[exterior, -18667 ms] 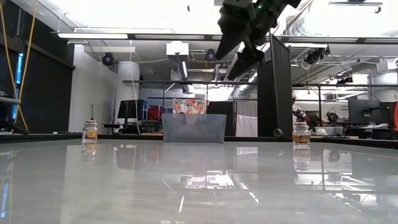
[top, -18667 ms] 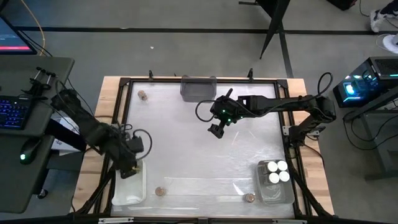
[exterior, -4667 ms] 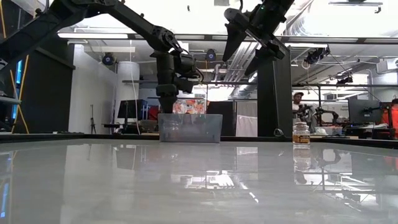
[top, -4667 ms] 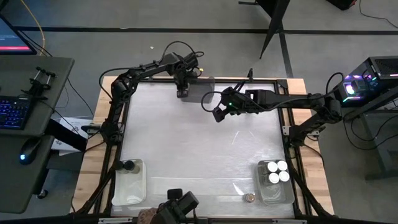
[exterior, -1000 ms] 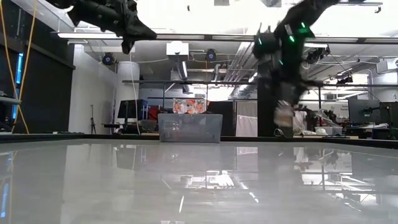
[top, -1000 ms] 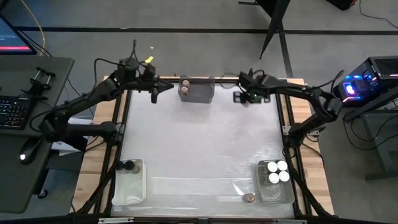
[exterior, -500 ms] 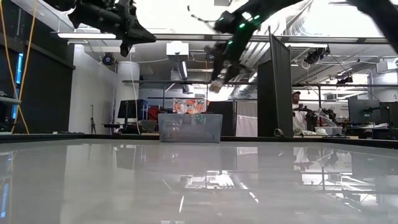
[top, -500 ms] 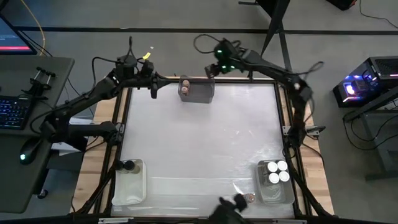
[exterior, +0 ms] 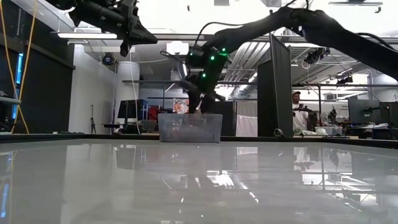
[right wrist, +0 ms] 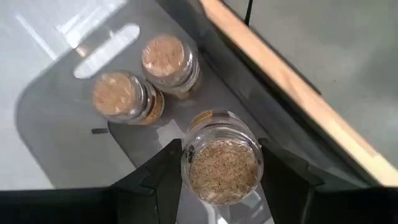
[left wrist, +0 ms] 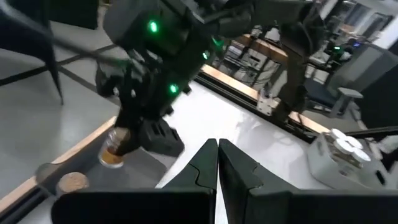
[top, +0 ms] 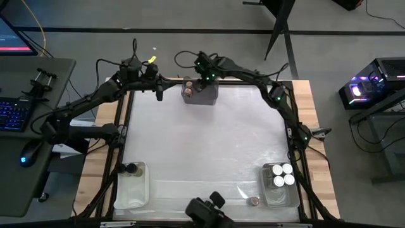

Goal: Sort spices by type
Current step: Put the top brown seasoning bottle into the black bin

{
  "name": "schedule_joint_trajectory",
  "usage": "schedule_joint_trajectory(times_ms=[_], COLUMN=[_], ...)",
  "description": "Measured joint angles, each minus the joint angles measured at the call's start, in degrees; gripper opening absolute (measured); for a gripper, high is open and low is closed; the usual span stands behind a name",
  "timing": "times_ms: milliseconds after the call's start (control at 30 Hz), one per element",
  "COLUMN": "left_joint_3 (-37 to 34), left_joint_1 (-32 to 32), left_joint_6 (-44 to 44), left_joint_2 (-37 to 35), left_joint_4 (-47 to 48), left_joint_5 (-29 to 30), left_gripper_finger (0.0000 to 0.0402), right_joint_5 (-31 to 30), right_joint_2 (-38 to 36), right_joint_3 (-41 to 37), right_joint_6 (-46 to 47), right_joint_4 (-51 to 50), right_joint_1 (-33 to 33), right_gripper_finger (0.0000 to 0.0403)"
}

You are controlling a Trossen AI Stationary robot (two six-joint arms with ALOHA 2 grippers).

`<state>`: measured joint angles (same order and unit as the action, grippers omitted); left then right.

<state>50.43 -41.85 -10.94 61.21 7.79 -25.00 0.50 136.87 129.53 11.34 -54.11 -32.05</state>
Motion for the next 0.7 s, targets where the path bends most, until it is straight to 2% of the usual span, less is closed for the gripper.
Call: schedule_joint_trajectory(times_ms=[267,467,700], left_joint_3=[0.0,0.0,0.0], left_joint_1=[0.44,0.44,0.44], left_joint_6=[-0.02,-0.02,-0.92], left_joint_2=[0.0,0.0,0.0], left_joint_4=[0.04,0.04,0.09], left_joint_5=[0.77,1.64,1.69], left_gripper_finger=[0.0,0.0,0.0], right_joint_5=[0.17,0.16,0.17], right_joint_2=[1.28,1.26,1.26], right_joint_3=[-0.93,-0.95,-0.97], right_joint_6=[1.96,3.14,4.23], right_joint_4=[0.09,0.53,1.97], right_joint_1=[0.31,0.28,0.28], right_gripper_finger=[0.0174,0.0223,0.0234])
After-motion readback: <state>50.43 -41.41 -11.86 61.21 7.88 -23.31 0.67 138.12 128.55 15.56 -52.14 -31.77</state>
